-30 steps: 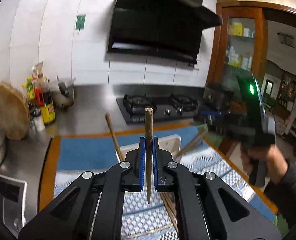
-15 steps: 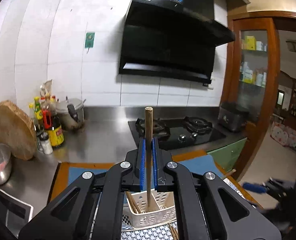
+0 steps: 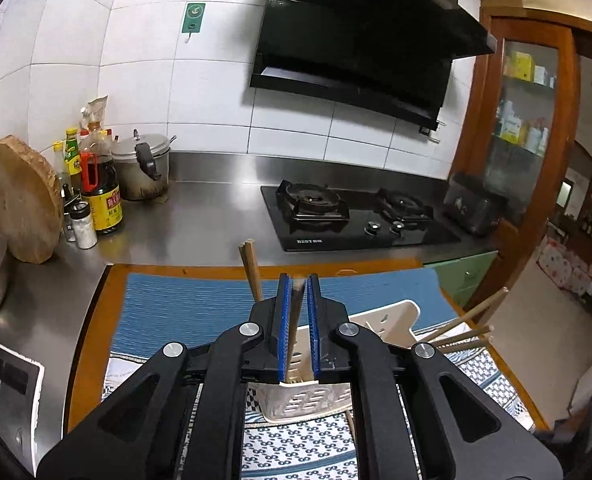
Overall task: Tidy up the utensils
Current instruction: 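Insert the left tool's chopstick into the white holder and open the left tool, then return to the row and grasp a chopstick with each tool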
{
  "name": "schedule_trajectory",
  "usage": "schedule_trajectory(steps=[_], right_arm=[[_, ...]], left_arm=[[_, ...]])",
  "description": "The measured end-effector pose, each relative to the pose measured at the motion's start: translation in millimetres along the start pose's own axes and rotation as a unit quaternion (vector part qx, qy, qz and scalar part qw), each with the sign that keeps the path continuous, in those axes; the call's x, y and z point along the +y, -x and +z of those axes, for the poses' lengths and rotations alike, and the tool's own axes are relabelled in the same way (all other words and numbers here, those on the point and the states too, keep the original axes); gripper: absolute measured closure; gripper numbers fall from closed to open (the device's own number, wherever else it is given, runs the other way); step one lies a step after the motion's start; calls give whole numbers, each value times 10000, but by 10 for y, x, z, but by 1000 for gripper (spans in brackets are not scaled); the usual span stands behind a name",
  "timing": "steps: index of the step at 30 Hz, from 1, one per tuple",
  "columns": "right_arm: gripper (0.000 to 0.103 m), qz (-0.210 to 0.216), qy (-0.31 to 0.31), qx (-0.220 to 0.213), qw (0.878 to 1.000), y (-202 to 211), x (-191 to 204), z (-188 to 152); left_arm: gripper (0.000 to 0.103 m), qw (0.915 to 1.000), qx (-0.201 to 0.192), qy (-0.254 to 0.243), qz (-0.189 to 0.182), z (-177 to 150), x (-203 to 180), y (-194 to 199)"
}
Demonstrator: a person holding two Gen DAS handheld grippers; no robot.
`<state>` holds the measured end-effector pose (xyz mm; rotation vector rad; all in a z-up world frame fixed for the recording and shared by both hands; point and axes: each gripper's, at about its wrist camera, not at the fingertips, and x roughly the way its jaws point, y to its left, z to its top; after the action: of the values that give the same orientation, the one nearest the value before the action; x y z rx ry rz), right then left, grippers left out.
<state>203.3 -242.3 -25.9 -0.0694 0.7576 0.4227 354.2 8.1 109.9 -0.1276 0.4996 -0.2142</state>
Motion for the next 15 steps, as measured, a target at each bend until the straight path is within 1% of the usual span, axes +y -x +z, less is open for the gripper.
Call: schedule_trajectory(steps=[3, 5, 7, 10, 11, 15], right_arm=[[64, 34, -22, 239, 9997, -51, 128, -244], [72, 62, -62, 372, 9993, -70, 181, -411], [77, 140, -177, 521, 9984, -103, 236, -563], [80, 74, -270, 616, 9977, -142, 313, -715], [83, 75, -310, 631, 9975, -151, 314, -748], [85, -46, -369, 652, 9972, -212, 372, -810]], left_arm=[[93, 10000, -59, 5, -64, 6, -16, 122], [85, 9999, -114, -8, -74, -30, -36, 244], [83, 9998, -121, -17, -124, -97, -57, 346], [82, 9999, -68, -53, -138, -302, -91, 501], [82, 9998, -13, -40, -170, -366, -93, 532], [80, 9994, 216, 58, -255, -712, -83, 639]])
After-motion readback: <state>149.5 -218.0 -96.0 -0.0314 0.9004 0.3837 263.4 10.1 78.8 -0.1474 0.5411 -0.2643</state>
